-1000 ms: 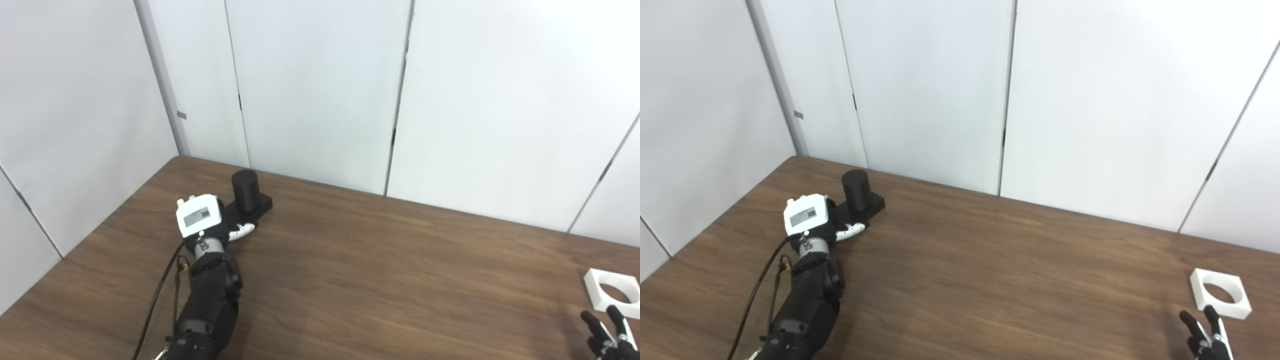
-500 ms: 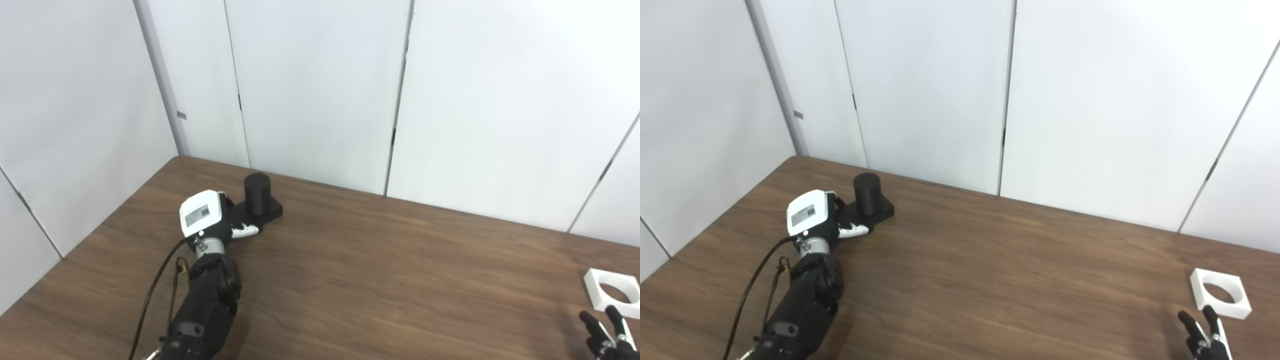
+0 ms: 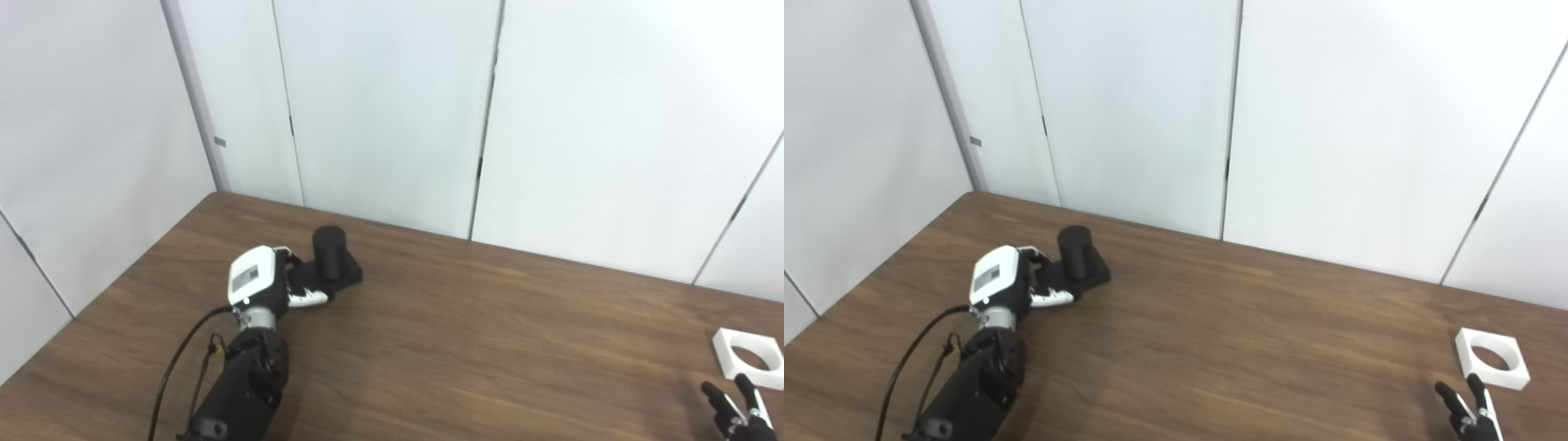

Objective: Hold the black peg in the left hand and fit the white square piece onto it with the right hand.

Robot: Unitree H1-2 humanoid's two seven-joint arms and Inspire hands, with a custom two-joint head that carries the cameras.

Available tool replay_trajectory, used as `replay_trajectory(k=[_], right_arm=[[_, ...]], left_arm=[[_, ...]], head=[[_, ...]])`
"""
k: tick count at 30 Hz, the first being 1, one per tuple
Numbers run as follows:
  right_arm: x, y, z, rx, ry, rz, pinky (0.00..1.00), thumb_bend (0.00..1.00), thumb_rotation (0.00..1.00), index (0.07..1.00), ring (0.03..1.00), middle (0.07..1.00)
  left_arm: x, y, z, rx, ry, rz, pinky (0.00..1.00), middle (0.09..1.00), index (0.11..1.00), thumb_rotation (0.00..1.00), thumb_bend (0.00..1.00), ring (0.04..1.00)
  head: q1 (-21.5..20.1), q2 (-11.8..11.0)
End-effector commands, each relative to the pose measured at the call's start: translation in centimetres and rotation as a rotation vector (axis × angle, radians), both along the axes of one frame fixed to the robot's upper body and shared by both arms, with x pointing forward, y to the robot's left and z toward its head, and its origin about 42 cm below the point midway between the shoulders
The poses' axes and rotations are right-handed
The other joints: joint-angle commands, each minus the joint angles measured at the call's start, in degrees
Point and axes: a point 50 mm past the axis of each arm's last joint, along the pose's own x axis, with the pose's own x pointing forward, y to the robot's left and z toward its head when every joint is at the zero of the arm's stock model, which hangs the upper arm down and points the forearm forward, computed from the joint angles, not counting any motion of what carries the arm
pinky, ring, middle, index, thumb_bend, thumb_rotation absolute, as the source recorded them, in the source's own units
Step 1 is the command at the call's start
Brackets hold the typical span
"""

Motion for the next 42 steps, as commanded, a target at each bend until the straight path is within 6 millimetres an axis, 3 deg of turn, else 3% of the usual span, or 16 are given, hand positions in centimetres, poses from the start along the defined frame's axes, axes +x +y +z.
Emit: replay_trajectory(k=[1,7,14,17,24,26,42], right_arm=[[-1.5,1.0,-1.6,0.036,0.06,-0.027,1.0,0.59,1.0,1.0,0.966,0.902],[-1.7,1.7,-0.6,0.037,0.056,-0.022,1.0,0.5,1.0,1.0,0.961,0.898],[-1.7,2.3,0.1,0.04,0.057,-0.021,1.0,0.5,1.0,1.0,0.965,0.89],[-1.6,2.6,0.2,0.04,0.047,-0.029,1.0,0.5,1.0,1.0,0.949,0.877],[-1.3,3.6,0.3,0.051,0.041,-0.041,0.98,0.55,1.0,1.0,0.922,0.863],[-1.3,3.8,0.5,0.047,0.041,-0.038,0.98,0.52,1.0,1.0,0.922,0.87],[-1.1,4.5,1.6,0.032,0.044,-0.04,0.97,0.52,1.0,1.0,0.91,0.857]], left_arm=[[0.0,-1.4,1.8,-0.02,-0.051,-0.12,0.66,0.748,0.484,0.04,0.51,0.761],[-3.5,-4.2,1.7,-0.075,-0.031,-0.356,0.66,0.773,0.487,0.05,0.51,0.789],[-6.7,-6.8,2.2,-0.082,-0.014,-0.522,0.65,0.789,0.487,0.05,0.51,0.773],[-7.9,-8.0,2.3,-0.084,-0.008,-0.567,0.69,0.8,0.487,0.05,0.51,0.808],[-11.2,-11.3,1.1,-0.092,0.017,-0.685,0.73,0.807,0.487,0.05,0.51,0.829],[-12.1,-12.4,0.7,-0.099,0.035,-0.72,0.76,0.802,0.487,0.05,0.51,0.828],[-15.9,-17.4,-1.3,0.002,0.097,-0.864,0.93,0.786,0.487,0.05,0.51,0.846]], head=[[-0.76,0.59],[-3.67,2.44],[-7.68,4.35],[-9.38,5.27],[-11.79,7.2],[-12.58,8.12],[-14.28,11.22]])
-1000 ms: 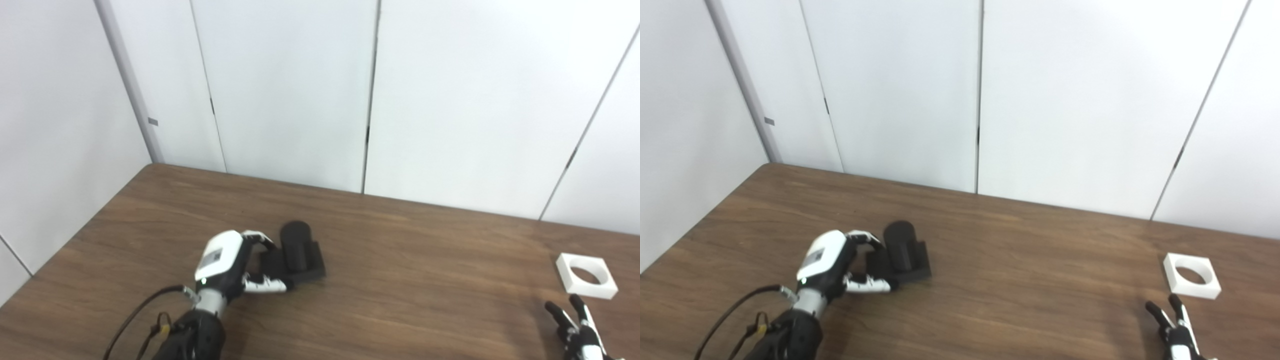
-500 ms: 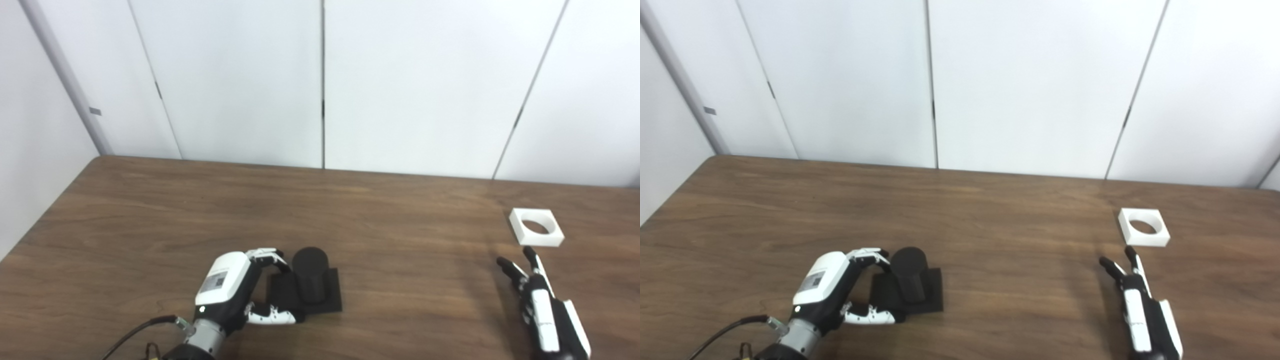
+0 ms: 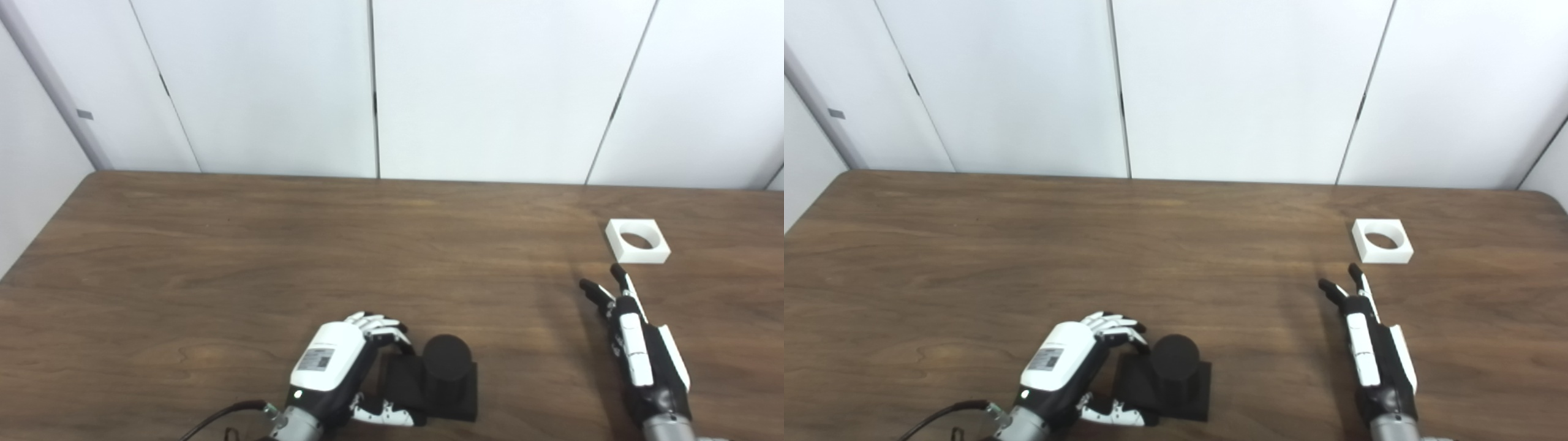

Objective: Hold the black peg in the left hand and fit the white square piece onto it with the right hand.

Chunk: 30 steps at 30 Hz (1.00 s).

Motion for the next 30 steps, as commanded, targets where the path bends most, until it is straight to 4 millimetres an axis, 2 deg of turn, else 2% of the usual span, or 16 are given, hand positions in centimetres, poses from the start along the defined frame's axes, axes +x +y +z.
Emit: replay_trajectory(k=[1,7,16,17,20,23,26,28,30], right_arm=[[-0.5,1.4,0.3,0.03,-0.014,-0.002,0.97,0.52,1.0,1.0,0.906,0.856],[-0.5,1.8,0.6,0.025,-0.016,-0.007,0.95,0.5,1.0,1.0,0.901,0.857],[-0.4,1.8,0.8,0.021,-0.014,-0.009,0.99,0.52,1.0,1.0,0.915,0.856],[-0.3,1.7,0.9,0.027,-0.015,-0.01,0.99,0.52,1.0,1.0,0.916,0.857],[-0.1,1.6,1.8,0.024,-0.025,-0.007,1.0,0.55,1.0,1.0,0.945,0.887],[0.6,0.9,3.5,-0.033,-0.058,-0.026,1.0,0.51,0.99,1.0,0.968,0.894],[1.5,0.0,5.2,-0.08,-0.096,-0.049,1.0,0.52,0.72,0.996,0.929,0.872],[2.3,-1.0,6.2,-0.108,-0.116,-0.06,0.98,0.59,0.56,0.973,0.914,0.864],[3.1,-1.9,7.4,-0.152,-0.126,-0.068,0.99,0.64,0.46,0.958,0.924,0.867]], left_arm=[[-1.0,-0.5,-0.8,0.06,0.033,-0.026,0.94,0.785,0.487,0.05,0.52,0.848],[-1.7,-1.7,-1.4,0.068,0.068,-0.031,1.0,0.792,0.486,0.05,0.52,0.868],[-1.6,-1.6,-2.3,0.106,0.117,0.011,1.0,0.802,0.487,0.05,0.51,0.887],[-1.6,-1.4,-2.3,0.108,0.119,0.012,1.0,0.802,0.487,0.05,0.51,0.887],[-1.4,-0.9,-2.3,0.112,0.124,0.016,1.0,0.8,0.487,0.05,0.51,0.886],[-1.2,-0.3,-2.2,0.114,0.128,0.017,1.0,0.797,0.487,0.05,0.51,0.882],[-1.0,0.2,-2.2,0.11,0.134,0.017,1.0,0.792,0.487,0.05,0.51,0.876],[-0.9,0.4,-2.1,0.109,0.139,0.022,1.0,0.796,0.487,0.05,0.51,0.878],[-0.8,0.6,-2.0,0.11,0.143,0.027,1.0,0.798,0.487,0.05,0.51,0.878]], head=[[-0.17,0.21],[-0.86,0.77],[-1.68,1.15],[-3.48,1.22],[-5.5,1.26],[-7.18,1.27],[-8.5,1.31],[-8.99,1.46],[-9.51,1.6]])
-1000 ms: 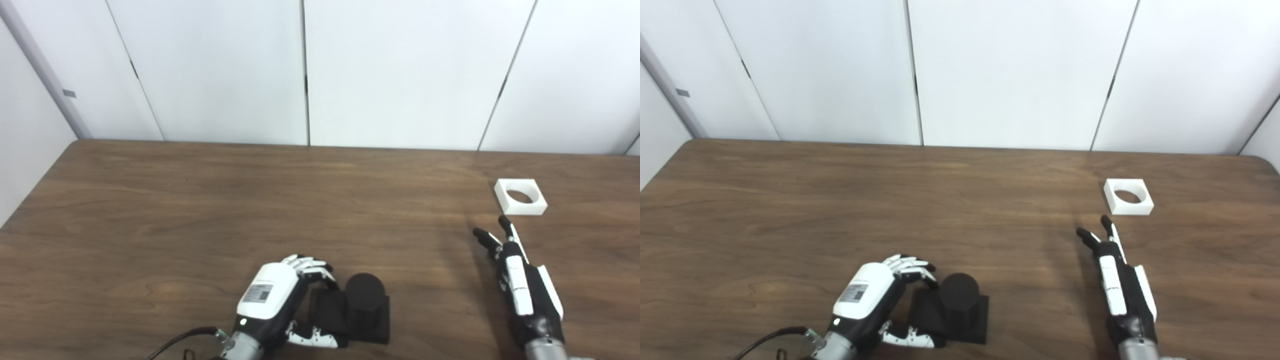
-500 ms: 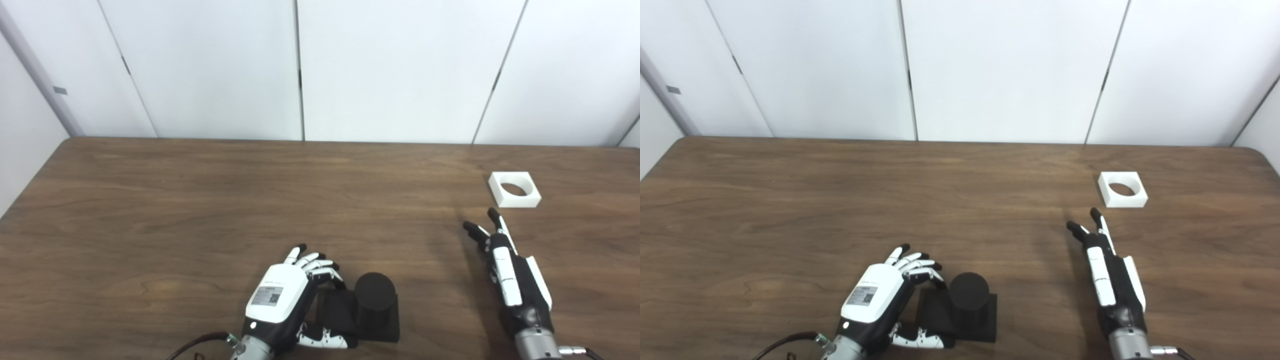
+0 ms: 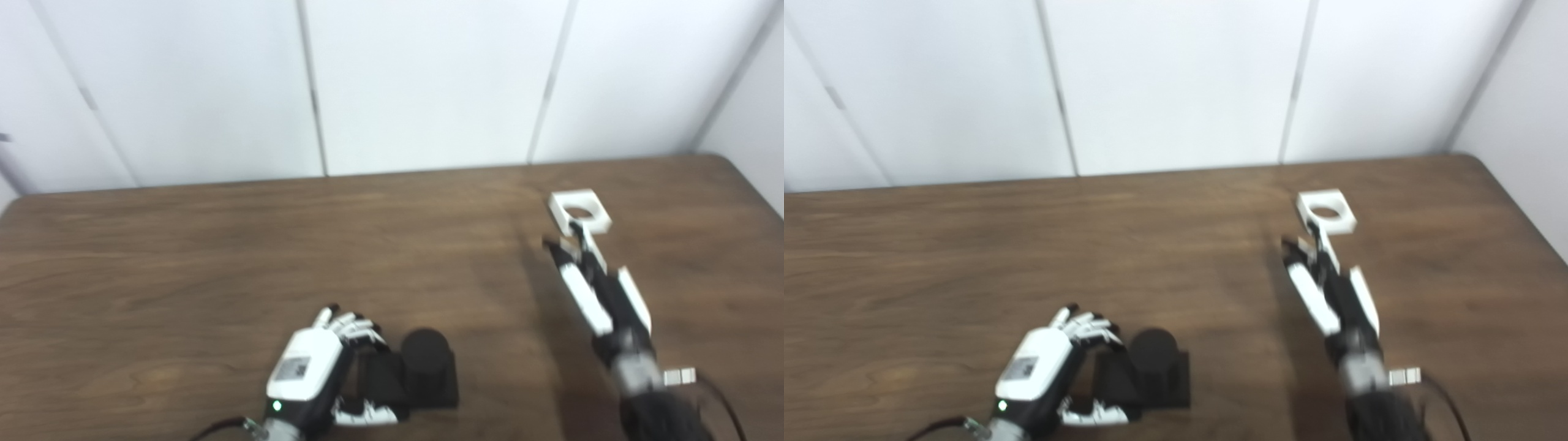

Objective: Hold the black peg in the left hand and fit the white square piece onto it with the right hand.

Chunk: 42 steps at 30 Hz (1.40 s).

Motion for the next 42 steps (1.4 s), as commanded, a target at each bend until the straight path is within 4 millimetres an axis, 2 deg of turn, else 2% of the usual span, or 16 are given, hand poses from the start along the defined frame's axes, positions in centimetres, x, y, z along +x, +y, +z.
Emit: replay_trajectory(k=[1,3,8,12,17,19,23,30,42], right_arm=[[1.5,-1.0,3.2,-0.086,-0.093,0.01,0.99,0.66,0.41,0.955,0.931,0.875],[2.3,-1.9,4.3,-0.134,-0.101,0.008,1.0,0.71,0.35,0.94,0.943,0.891],[4.3,-3.6,6.6,-0.216,-0.102,0.009,0.96,0.78,0.3,0.895,0.926,0.876],[5.8,-4.6,7.9,-0.328,-0.076,0.042,0.93,0.82,0.26,0.9,0.931,0.901],[8.3,-5.5,9.1,-0.62,0.01,0.08,0.89,0.89,0.27,0.905,0.936,0.923],[9.1,-5.8,9.3,-0.691,0.043,0.091,0.9,0.91,0.29,0.919,0.969,0.951],[11.3,-6.1,9.9,-0.796,0.1,0.124,0.92,0.97,0.26,0.952,0.999,0.995],[14.3,-6.2,11.0,-0.994,0.173,0.139,0.99,1.0,0.23,0.965,1.0,1.0],[19.4,-7.3,12.9,-1.261,0.34,0.137,1.0,1.0,0.22,0.991,1.0,1.0]], left_arm=[[-0.3,1.3,-1.6,0.087,0.093,0.0,1.0,0.798,0.487,0.05,0.51,0.878],[-0.2,1.4,-1.6,0.087,0.091,0.001,1.0,0.798,0.487,0.05,0.52,0.875],[0.1,1.6,-1.2,0.092,0.098,-0.003,1.0,0.797,0.487,0.05,0.52,0.878],[0.2,1.8,-1.2,0.09,0.085,-0.01,1.0,0.787,0.487,0.05,0.52,0.869],[0.3,2.1,-1.1,0.099,0.086,-0.002,1.0,0.782,0.486,0.05,0.52,0.869],[0.2,2.3,-1.1,0.098,0.089,0.0,1.0,0.782,0.486,0.05,0.52,0.871],[0.1,2.6,-1.2,0.098,0.096,0.005,1.0,0.787,0.487,0.05,0.52,0.875],[0.0,2.7,-1.2,0.098,0.102,0.006,1.0,0.789,0.487,0.05,0.52,0.875],[-0.1,2.6,-1.2,0.092,0.104,0.007,1.0,0.783,0.486,0.05,0.52,0.873]], head=[[-0.27,0.2],[-0.82,0.48],[-1.91,0.83],[-2.51,0.82],[-2.87,0.79],[-2.99,0.75],[-3.25,0.69],[-3.63,0.44],[-3.71,0.08]])
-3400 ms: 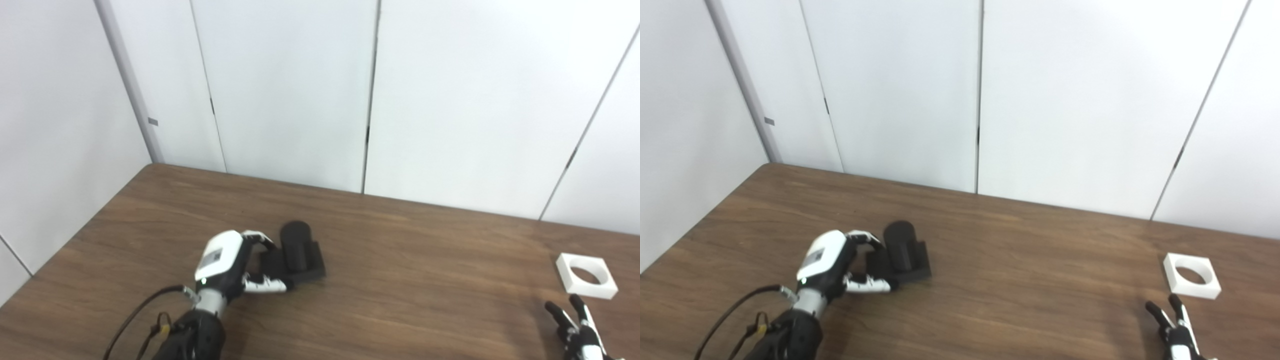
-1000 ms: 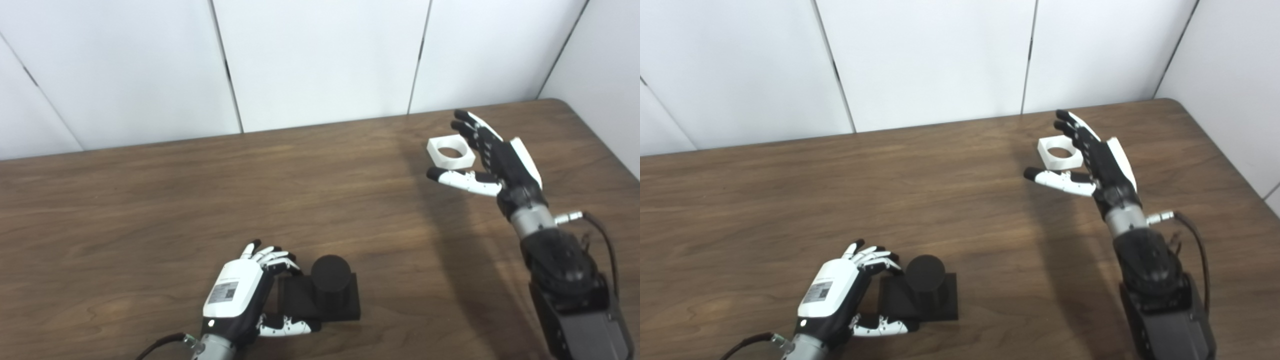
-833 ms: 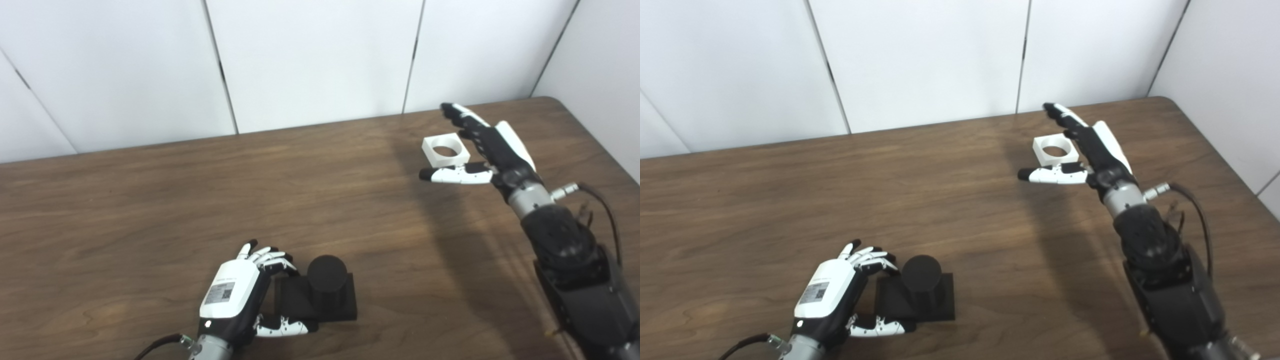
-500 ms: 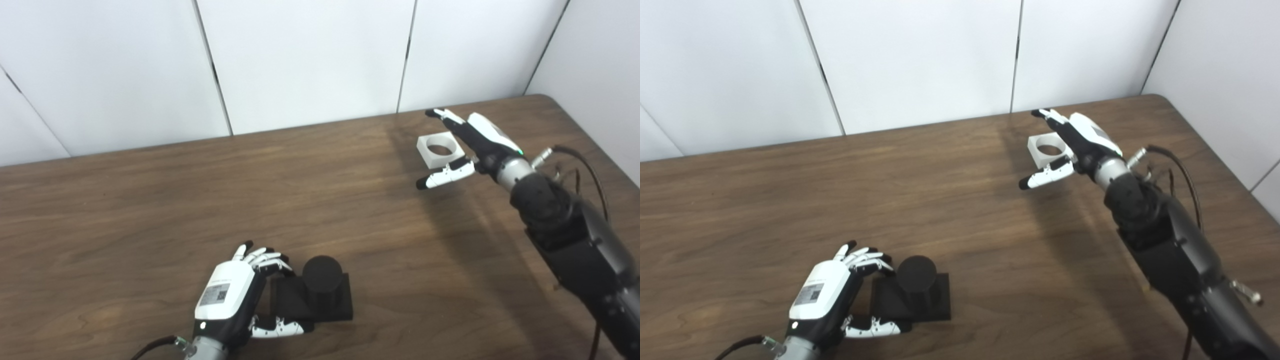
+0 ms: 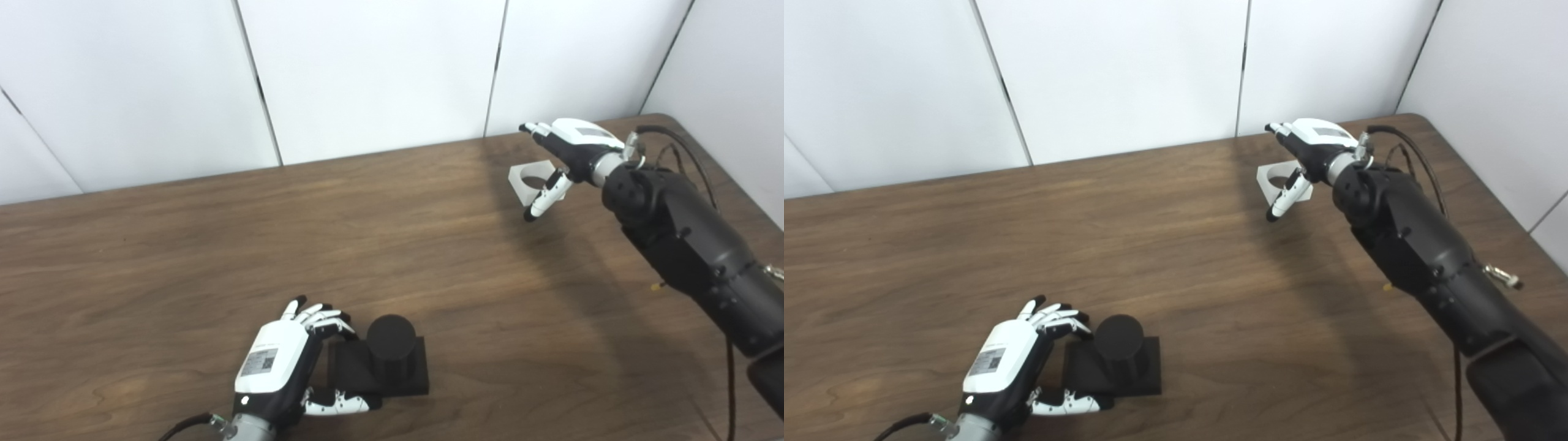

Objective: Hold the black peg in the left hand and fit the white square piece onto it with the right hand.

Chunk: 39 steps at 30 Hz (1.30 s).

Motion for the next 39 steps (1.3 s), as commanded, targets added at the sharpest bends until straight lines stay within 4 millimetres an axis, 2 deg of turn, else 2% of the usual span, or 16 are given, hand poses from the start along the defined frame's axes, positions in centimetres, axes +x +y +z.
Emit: replay_trajectory(k=[1,6,12,21,29,39], right_arm=[[1.6,-0.8,4.1,-0.074,-0.087,0.003,1.0,1.0,0.22,0.989,1.0,1.0],[3.3,-1.3,4.5,-0.14,-0.037,-0.019,1.0,1.0,0.23,0.984,1.0,1.0],[4.1,-1.3,4.6,-0.17,-0.005,-0.03,1.0,1.0,0.25,0.95,1.0,1.0],[4.0,-0.7,4.1,-0.173,0.017,-0.004,1.0,0.98,0.23,0.859,1.0,1.0],[4.4,-0.3,3.4,-0.197,0.065,0.009,0.98,1.0,0.25,0.834,1.0,0.99],[4.7,0.1,2.6,-0.22,0.081,0.028,0.95,1.0,0.26,0.848,1.0,0.979]], left_arm=[[-0.7,1.6,-1.5,0.084,0.081,0.017,1.0,0.783,0.486,0.05,0.52,0.874],[-0.9,1.4,-1.5,0.083,0.074,0.02,1.0,0.785,0.487,0.05,0.52,0.87],[-0.9,1.3,-1.4,0.081,0.08,0.021,1.0,0.789,0.487,0.05,0.52,0.877],[-1.0,1.4,-1.5,0.072,0.078,0.035,1.0,0.786,0.487,0.05,0.52,0.874],[-0.9,1.4,-1.3,0.074,0.065,0.048,1.0,0.782,0.486,0.05,0.52,0.874],[-0.9,1.4,-1.1,0.07,0.058,0.056,1.0,0.779,0.486,0.05,0.52,0.874]], head=[[-0.08,-0.28],[0.04,-0.31],[0.39,-0.2],[0.5,-0.18],[0.74,0.07],[1.16,0.38]])
